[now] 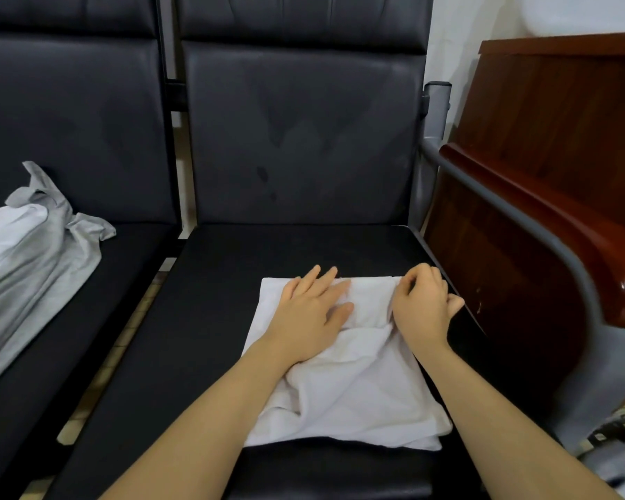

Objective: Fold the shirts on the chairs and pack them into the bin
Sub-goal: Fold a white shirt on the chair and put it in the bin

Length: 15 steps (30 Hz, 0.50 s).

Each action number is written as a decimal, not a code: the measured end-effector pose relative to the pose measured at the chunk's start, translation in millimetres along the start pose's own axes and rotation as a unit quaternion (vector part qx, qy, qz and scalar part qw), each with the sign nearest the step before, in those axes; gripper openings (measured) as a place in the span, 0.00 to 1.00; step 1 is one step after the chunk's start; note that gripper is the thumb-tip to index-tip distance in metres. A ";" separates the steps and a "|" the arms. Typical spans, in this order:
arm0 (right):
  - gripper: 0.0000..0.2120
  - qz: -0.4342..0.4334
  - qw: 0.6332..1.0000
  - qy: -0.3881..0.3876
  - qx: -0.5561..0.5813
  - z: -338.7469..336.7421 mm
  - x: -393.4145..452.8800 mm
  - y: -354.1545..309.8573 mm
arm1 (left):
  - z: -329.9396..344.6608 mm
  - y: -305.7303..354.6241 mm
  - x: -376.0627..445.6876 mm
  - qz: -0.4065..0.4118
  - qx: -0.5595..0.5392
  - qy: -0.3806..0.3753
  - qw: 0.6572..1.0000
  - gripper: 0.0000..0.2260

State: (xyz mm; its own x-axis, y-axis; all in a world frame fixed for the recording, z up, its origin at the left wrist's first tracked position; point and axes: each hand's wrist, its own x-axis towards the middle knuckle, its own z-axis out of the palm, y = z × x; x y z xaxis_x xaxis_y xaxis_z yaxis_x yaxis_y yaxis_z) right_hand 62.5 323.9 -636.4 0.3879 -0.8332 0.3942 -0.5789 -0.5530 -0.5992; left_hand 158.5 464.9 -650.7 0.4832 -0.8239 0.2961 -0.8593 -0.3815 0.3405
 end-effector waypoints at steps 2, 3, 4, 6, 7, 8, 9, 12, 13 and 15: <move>0.06 0.017 1.000 0.006 0.001 1.7 2.0 1.9 | -4.9 3.6 -4.0 0.063 0.020 0.077 0.995 0.21; 0.06 0.023 1.000 0.007 0.001 2.3 3.0 2.8 | -5.9 4.5 -4.8 0.091 0.035 0.089 0.991 0.21; 0.06 0.028 1.000 0.006 0.000 3.0 3.6 3.5 | -6.5 6.1 -5.4 0.100 0.045 0.071 0.991 0.22; 0.07 0.032 0.999 -0.006 -0.008 2.2 3.8 3.2 | -3.5 6.1 -7.8 0.052 0.038 -0.018 0.998 0.23; 0.06 0.036 0.999 -0.015 -0.016 1.7 3.6 3.1 | -1.7 3.8 -7.1 0.017 0.037 -0.066 0.997 0.22; 0.06 0.039 0.999 -0.024 -0.027 1.2 3.4 3.6 | -1.2 2.1 -5.6 -0.004 0.041 -0.102 0.994 0.21; 0.05 0.041 0.998 -0.034 -0.039 1.1 2.9 4.8 | -1.8 1.0 -4.0 -0.013 0.043 -0.122 0.991 0.21; 0.04 0.039 0.995 -0.063 -0.066 1.4 1.0 10.2 | -3.5 2.5 -2.0 -0.027 0.039 -0.153 0.987 0.22; 0.05 0.035 0.995 -0.070 -0.067 1.2 0.8 11.7 | -3.7 2.7 -1.8 -0.030 0.042 -0.158 0.986 0.22; 0.06 0.027 0.995 -0.077 -0.058 0.7 0.1 12.5 | -4.3 3.6 -2.7 -0.026 0.045 -0.151 0.987 0.22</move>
State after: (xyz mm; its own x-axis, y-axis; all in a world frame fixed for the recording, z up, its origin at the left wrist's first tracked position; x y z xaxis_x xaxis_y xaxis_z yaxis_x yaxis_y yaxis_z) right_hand 55.8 316.9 -644.3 0.4541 -0.8561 0.2467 -0.6768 -0.5116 -0.5294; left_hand 154.8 467.6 -646.5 0.4669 -0.8843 -0.0042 -0.8524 -0.4513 0.2641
